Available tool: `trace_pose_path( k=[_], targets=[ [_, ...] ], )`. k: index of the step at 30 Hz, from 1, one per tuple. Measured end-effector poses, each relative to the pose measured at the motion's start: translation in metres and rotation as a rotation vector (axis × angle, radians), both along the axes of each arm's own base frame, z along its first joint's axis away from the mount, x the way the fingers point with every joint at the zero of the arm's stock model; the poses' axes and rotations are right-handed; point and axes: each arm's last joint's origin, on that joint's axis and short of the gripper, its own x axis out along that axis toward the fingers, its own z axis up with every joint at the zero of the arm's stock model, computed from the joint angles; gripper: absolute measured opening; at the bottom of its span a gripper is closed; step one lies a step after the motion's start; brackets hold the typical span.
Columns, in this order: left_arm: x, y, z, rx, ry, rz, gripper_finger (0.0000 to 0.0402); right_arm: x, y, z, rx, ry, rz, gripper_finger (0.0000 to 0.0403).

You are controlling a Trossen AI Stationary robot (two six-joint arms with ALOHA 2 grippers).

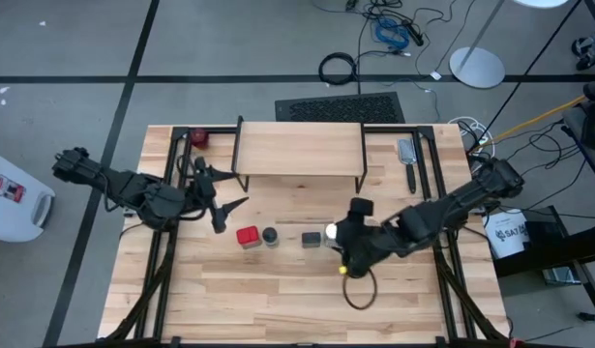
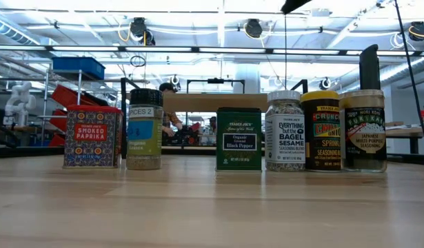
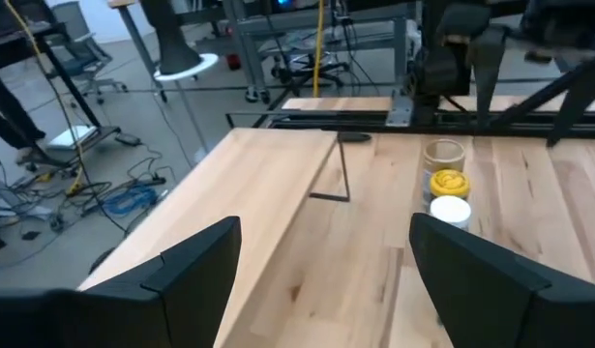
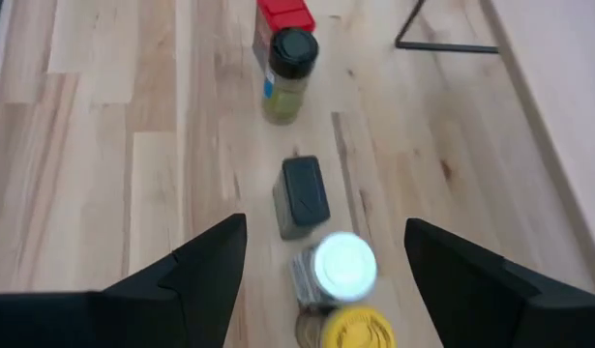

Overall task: Shelf spices
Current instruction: Put the red seasoning can on the shelf

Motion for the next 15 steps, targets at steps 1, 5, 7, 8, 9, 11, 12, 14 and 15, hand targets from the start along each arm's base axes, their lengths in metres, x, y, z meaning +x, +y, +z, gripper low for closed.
trace_pose_path(
  k=[1,5,7,8,9,11,12,14,15],
  targets=[
    [0.002,-0.001,-0.001,0.000,0.007,-0.002,0.0310,-0.005,0.003,0.000,-0.014,0.003,-0.012,0.0270],
    [0.011,-0.006,-0.008,0.005,0.043,-0.016,0.0310,-0.021,0.013,0.000,-0.057,0.005,-0.068,0.0270],
    [0.014,-0.008,-0.011,-0.004,0.052,-0.022,0.0310,-0.028,0.016,0.000,-0.057,0.003,-0.088,0.0270],
    [0.015,-0.009,-0.012,-0.008,0.055,-0.024,0.0310,-0.031,0.018,0.000,-0.053,0.007,-0.092,0.0270],
    [0.016,-0.011,-0.012,-0.008,0.059,-0.027,0.0310,-0.034,0.020,0.000,-0.049,0.012,-0.095,0.0270],
    [0.018,-0.013,-0.013,-0.010,0.053,-0.033,0.0310,-0.038,0.024,0.000,-0.043,0.018,-0.098,0.0270],
    [0.018,-0.014,-0.012,-0.015,0.042,-0.037,0.0310,-0.040,0.026,-0.001,-0.042,0.020,-0.095,0.0270],
    [0.019,-0.016,-0.009,-0.028,0.013,-0.044,0.0310,-0.044,0.029,-0.001,-0.044,0.022,-0.094,0.0270],
    [0.019,-0.017,-0.008,-0.033,0.002,-0.048,0.0310,-0.045,0.031,-0.001,-0.044,0.018,-0.095,0.0270]
  ],
)
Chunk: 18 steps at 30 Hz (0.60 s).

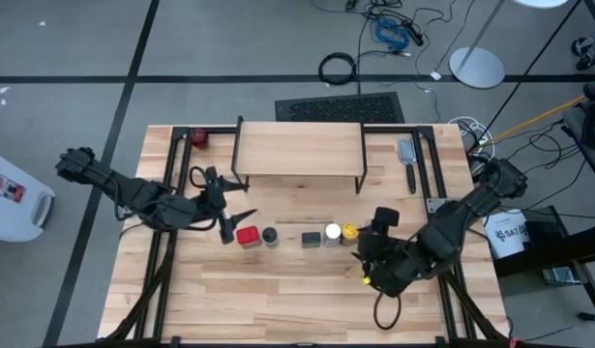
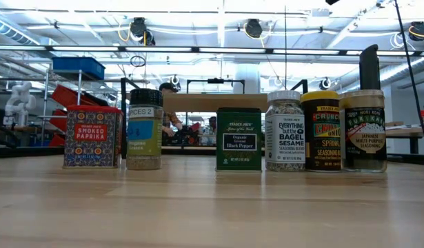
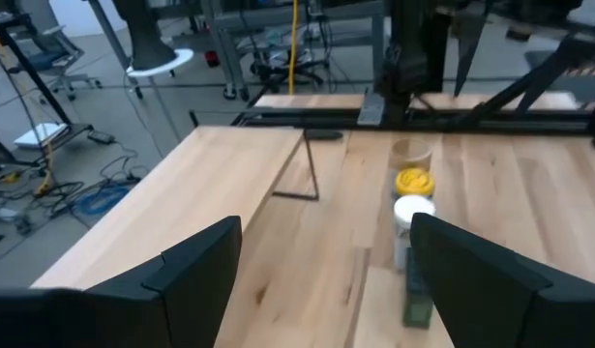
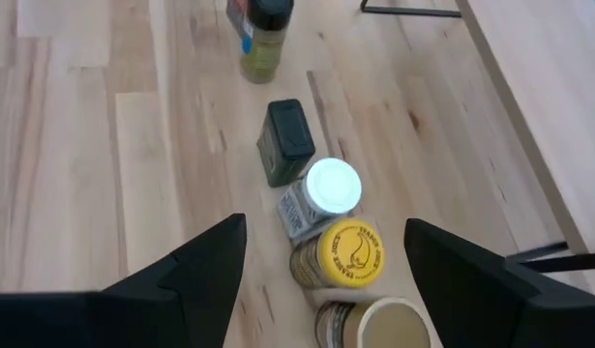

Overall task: Shelf spices
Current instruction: Put the red seasoning can on the shelf

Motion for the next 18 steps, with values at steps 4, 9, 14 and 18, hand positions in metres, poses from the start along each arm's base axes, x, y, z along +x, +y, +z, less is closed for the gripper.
trace_pose_path(
  k=[4,9,14,18],
  targets=[
    [-0.001,-0.003,0.001,-0.009,-0.011,-0.012,0.0310,-0.009,0.005,-0.001,-0.026,0.019,0.004,0.0270],
    [-0.002,-0.009,0.000,-0.075,-0.030,-0.023,0.0310,-0.024,0.008,-0.002,-0.087,0.028,-0.026,0.0270],
    [-0.003,-0.016,-0.001,-0.150,-0.047,-0.033,0.0310,-0.038,0.016,-0.003,-0.110,0.042,-0.013,0.0270],
    [0.004,-0.023,-0.005,-0.169,-0.049,-0.040,0.0310,-0.050,0.027,-0.003,-0.112,0.038,0.044,0.0270]
  ],
)
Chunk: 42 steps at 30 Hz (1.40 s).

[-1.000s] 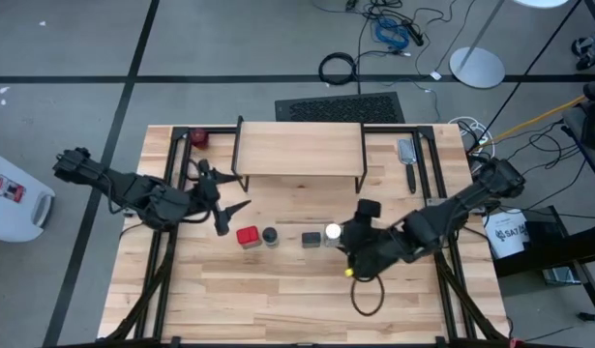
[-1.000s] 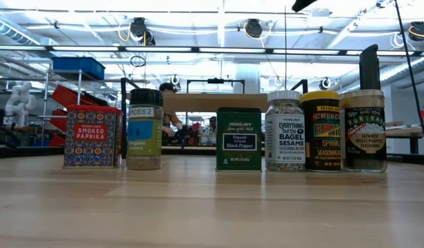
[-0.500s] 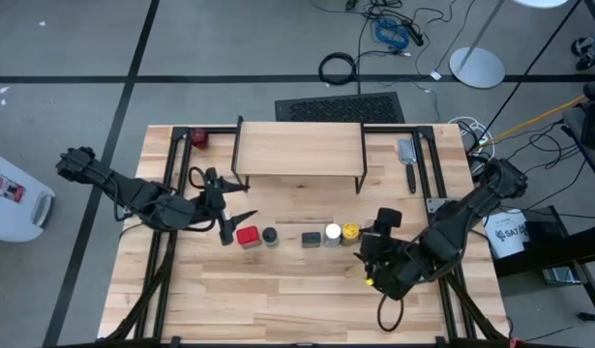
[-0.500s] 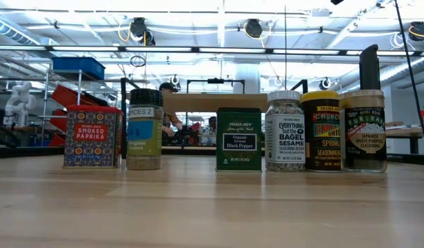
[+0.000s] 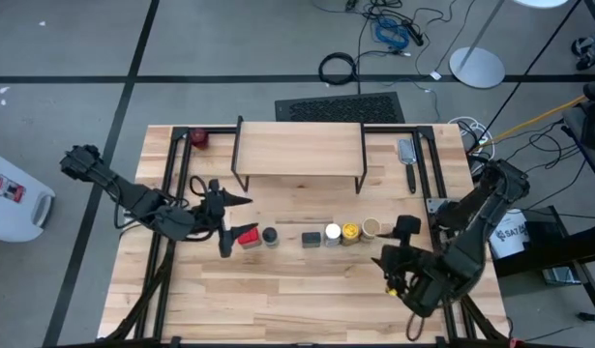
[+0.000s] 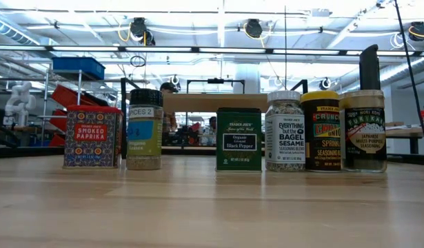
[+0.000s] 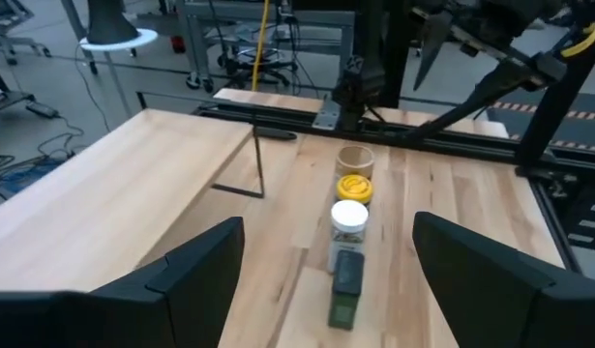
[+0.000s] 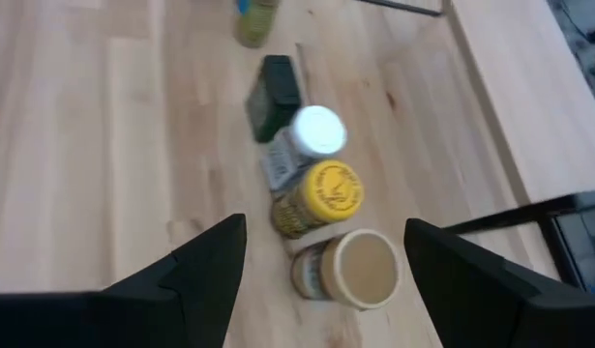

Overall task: Shelf spices
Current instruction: Put the red seasoning can on the shelf

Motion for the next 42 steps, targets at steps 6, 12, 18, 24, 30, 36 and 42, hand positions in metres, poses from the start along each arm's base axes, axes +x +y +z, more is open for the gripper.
trace_pose_path(
  k=[6,12,18,24,30,36,42],
  targets=[
    [0.015,-0.009,-0.001,0.032,-0.045,-0.018,0.0310,-0.021,0.010,0.000,-0.023,0.015,0.039,0.0261],
    [0.022,-0.013,-0.001,0.103,-0.053,-0.051,0.0310,-0.042,0.009,-0.002,-0.122,-0.087,0.011,0.0219],
    [0.023,-0.010,-0.002,0.149,-0.038,-0.052,0.0310,-0.060,-0.005,-0.015,-0.117,-0.167,-0.007,0.0185],
    [0.024,-0.010,-0.002,0.152,-0.033,-0.050,0.0310,-0.077,-0.037,-0.035,0.012,-0.233,-0.060,0.0167],
    [0.024,-0.010,-0.002,0.146,-0.035,-0.049,0.0310,-0.080,-0.052,-0.036,0.176,-0.320,0.011,0.0167],
    [0.024,-0.007,-0.002,0.161,-0.041,0.003,0.0310,-0.075,-0.055,-0.024,0.203,-0.394,0.133,0.0167],
    [0.028,0.001,-0.001,0.154,-0.043,0.041,0.0310,-0.068,-0.056,-0.019,0.173,-0.395,0.185,0.0167]
  ],
)
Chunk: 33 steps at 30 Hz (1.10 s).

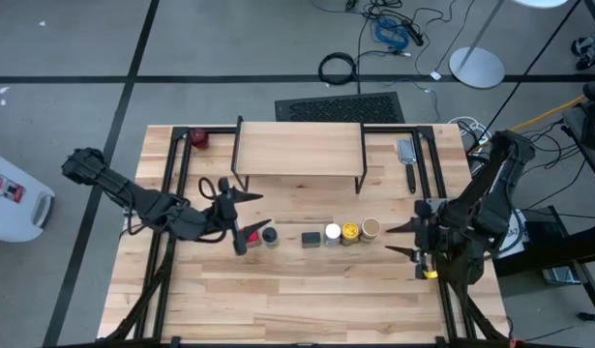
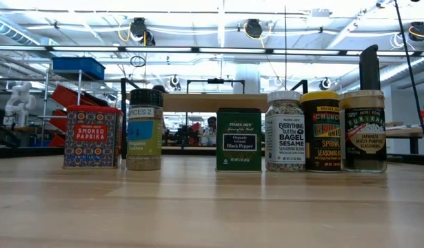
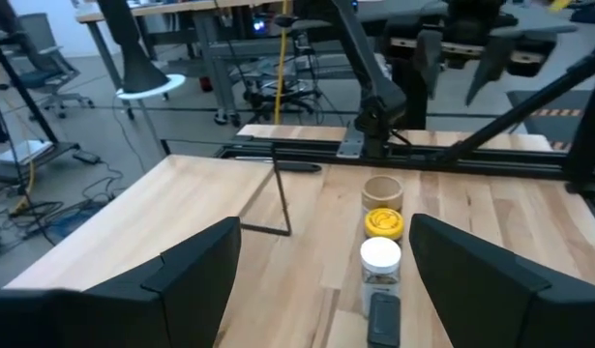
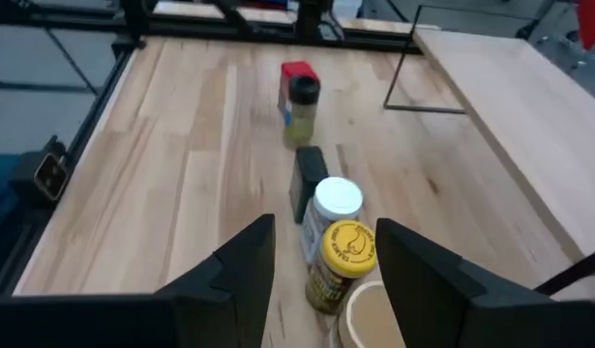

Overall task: Shelf spices
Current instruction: Put the red seasoning can on the shelf

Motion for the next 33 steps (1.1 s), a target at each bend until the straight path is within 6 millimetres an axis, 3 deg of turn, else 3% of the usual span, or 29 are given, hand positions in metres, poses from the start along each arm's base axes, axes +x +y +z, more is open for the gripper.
trace_pose_path(
  k=[11,15,24,33],
  targets=[
    [0.002,0.005,0.000,0.074,0.028,0.007,0.0310,0.008,0.011,-0.012,-0.064,0.034,-0.006,0.0167],
    [0.001,0.005,-0.002,0.009,0.028,0.005,0.0310,0.009,0.013,-0.014,-0.074,0.042,-0.007,0.0167],
    [-0.019,-0.004,-0.032,-0.173,0.253,0.036,0.0310,0.009,0.013,-0.014,-0.089,0.047,-0.003,0.0167],
    [-0.027,-0.010,-0.060,-0.286,0.303,0.085,0.0310,0.009,0.013,-0.014,-0.055,0.041,-0.021,0.0167]
  ],
)
